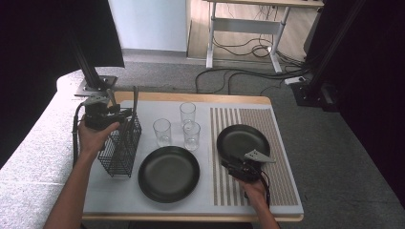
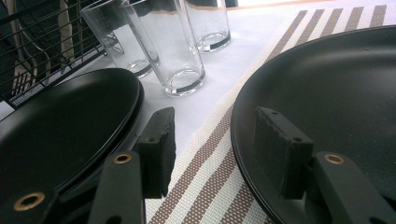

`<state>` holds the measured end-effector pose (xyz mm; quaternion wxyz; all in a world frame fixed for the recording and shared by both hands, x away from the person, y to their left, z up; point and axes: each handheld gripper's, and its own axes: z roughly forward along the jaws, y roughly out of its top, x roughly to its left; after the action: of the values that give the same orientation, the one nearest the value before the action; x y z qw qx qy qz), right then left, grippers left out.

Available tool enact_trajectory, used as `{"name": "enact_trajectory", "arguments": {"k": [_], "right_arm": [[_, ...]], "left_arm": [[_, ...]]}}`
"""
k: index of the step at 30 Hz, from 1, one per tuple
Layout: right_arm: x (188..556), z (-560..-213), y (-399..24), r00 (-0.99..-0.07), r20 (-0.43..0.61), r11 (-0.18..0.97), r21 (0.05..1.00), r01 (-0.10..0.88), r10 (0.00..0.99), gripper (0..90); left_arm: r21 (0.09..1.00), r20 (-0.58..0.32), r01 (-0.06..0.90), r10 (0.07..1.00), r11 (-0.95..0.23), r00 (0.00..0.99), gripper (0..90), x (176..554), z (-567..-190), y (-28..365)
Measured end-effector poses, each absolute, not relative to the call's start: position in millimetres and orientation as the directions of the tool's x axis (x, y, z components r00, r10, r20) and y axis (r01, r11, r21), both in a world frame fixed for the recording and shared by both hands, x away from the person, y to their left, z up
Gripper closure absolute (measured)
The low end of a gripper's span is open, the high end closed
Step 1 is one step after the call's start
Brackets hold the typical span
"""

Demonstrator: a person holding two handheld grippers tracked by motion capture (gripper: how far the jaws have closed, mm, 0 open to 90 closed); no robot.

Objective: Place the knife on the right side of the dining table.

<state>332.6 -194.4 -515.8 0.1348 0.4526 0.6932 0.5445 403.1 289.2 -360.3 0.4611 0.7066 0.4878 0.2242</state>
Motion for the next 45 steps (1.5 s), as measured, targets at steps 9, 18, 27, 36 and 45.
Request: {"name": "enact_trajectory", "arguments": {"k": [9,18,27,36,45], "right_arm": [[333,-516,-195,-0.554,0.305,-0.002,0.877,0.480,0.775,48.7],[333,-516,-197,-0.550,0.306,-0.007,0.878,0.479,0.777,48.7],[332,-516,-198,-0.549,0.305,-0.008,0.879,0.476,0.778,48.7],[332,-516,-200,-0.545,0.306,-0.012,0.879,0.477,0.780,48.7],[332,-517,-201,-0.543,0.303,-0.010,0.880,0.476,0.783,48.7]], "left_arm": [[0.863,-0.154,0.497,0.892,-0.087,0.424,43.4,411,-362,290],[0.859,-0.154,0.504,0.893,-0.090,0.423,43.3,418,-363,288],[0.858,-0.145,0.504,0.891,-0.103,0.429,43.2,425,-361,283],[0.854,-0.148,0.510,0.894,-0.100,0.423,43.1,432,-363,284],[0.845,-0.149,0.525,0.899,-0.101,0.412,42.3,442,-367,287]]}}
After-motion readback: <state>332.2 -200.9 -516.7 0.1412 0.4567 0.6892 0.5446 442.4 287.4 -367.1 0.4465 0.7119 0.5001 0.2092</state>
